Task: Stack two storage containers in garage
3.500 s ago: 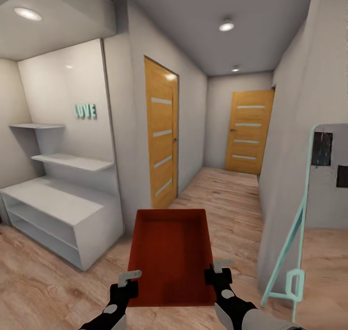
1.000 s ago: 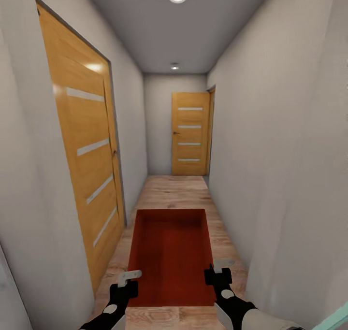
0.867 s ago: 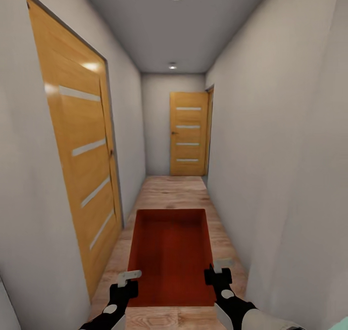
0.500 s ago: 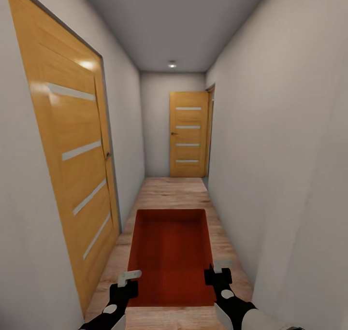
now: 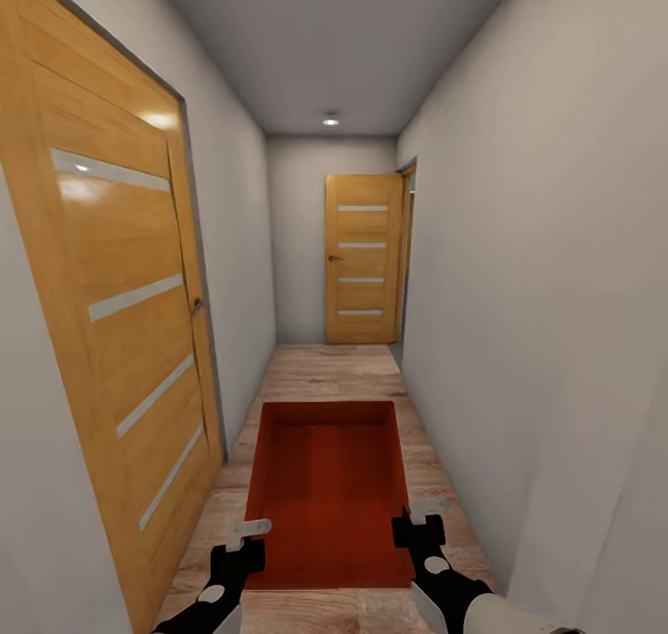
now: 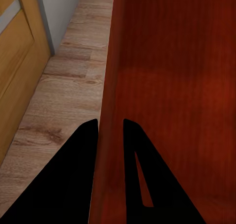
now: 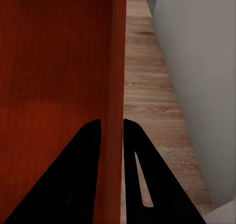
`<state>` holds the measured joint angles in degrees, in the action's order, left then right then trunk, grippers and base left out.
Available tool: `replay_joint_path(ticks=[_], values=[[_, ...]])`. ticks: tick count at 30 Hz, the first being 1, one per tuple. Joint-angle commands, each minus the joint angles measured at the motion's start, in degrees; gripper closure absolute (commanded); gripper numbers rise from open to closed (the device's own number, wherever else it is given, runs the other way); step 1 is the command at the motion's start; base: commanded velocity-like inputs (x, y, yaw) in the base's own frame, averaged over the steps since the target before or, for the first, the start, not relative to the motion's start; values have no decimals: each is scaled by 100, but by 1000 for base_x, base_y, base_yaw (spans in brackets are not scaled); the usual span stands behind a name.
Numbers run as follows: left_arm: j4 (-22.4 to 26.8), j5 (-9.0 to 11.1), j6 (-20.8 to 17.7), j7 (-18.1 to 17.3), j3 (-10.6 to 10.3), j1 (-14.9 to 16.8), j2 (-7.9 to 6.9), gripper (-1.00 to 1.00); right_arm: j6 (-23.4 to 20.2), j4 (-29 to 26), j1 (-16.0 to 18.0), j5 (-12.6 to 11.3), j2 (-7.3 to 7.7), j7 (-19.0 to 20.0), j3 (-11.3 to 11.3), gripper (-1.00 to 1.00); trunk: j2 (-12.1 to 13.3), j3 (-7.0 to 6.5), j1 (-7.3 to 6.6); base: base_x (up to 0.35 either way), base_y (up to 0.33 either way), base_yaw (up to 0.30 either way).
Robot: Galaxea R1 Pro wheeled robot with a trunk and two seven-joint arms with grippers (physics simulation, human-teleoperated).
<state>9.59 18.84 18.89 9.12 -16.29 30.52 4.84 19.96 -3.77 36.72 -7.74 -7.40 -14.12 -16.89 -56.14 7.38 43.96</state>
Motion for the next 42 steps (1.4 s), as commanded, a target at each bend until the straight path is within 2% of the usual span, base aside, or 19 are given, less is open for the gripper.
replay_joint_path(ticks=[1, 42], values=[[26, -82, 16, 64, 65, 6, -10, 100, -10, 17, 8, -52, 0, 170, 239, 100, -6, 8, 4, 322, 0, 0], [26, -82, 18, 64, 65, 6, -10, 100, -23, 16, 9, -59, 10, 182, 242, 100, -6, 8, 4, 322, 0, 0]])
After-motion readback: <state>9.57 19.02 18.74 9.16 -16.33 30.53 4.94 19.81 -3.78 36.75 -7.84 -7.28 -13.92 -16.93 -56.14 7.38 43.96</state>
